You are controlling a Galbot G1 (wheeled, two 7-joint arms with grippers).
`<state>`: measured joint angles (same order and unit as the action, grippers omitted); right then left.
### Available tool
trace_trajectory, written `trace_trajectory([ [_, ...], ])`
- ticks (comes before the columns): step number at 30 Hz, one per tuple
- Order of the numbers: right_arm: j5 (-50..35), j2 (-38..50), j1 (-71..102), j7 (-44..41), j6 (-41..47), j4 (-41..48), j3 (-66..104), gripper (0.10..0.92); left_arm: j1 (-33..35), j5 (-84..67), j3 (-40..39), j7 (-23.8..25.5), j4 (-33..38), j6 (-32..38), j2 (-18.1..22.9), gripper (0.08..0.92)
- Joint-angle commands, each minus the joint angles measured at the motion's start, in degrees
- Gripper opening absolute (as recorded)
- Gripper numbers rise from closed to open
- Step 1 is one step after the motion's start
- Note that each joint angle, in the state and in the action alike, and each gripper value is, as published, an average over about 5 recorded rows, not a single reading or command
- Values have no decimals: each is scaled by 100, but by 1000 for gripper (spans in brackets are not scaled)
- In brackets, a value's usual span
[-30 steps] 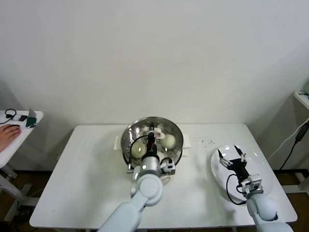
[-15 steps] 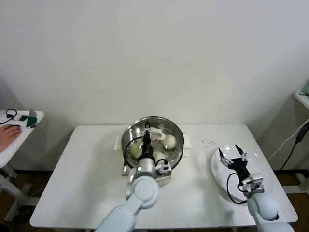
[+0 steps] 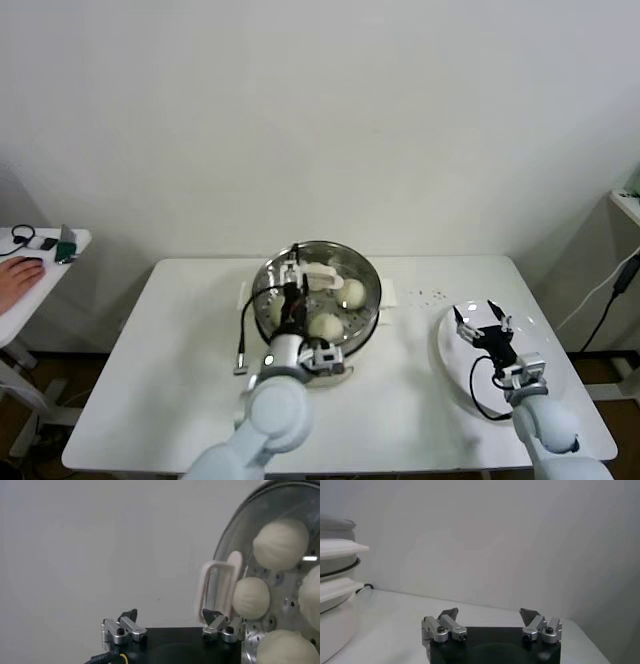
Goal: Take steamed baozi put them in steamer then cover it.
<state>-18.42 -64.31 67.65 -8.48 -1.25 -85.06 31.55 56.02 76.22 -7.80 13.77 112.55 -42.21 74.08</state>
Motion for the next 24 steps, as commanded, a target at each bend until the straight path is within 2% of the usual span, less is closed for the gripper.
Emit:
trace_trajectory([
  [1, -66, 19, 5, 39, 295, -59, -7, 823, 741, -1105, 284, -424, 1280, -261, -605, 821],
  [5, -21, 19, 6, 19, 288, -76, -23, 823, 1186, -2023, 876, -1048, 1447, 30, -911, 823],
  [9, -9, 27, 24, -13, 255, -159, -42, 823, 1583, -3697, 1663, -1954, 1475, 611, -1189, 823],
  [11, -13, 35, 47, -32, 238, -237, -55, 823, 1815, -4659, 2145, -2485, 1485, 1083, -1228, 823],
  [14, -22, 41, 89, -56, 230, -366, -84, 823, 2201, -5729, 2928, -2969, 1497, 1746, -1068, 823],
  [18, -14, 30, 155, -95, 218, -512, -123, 823, 2805, -6580, 3796, -3032, 1426, 2539, -698, 823],
  [24, 11, -8, 233, -133, 185, -611, -141, 823, 3512, -7624, 4711, -2701, 916, 3637, -26, 823],
])
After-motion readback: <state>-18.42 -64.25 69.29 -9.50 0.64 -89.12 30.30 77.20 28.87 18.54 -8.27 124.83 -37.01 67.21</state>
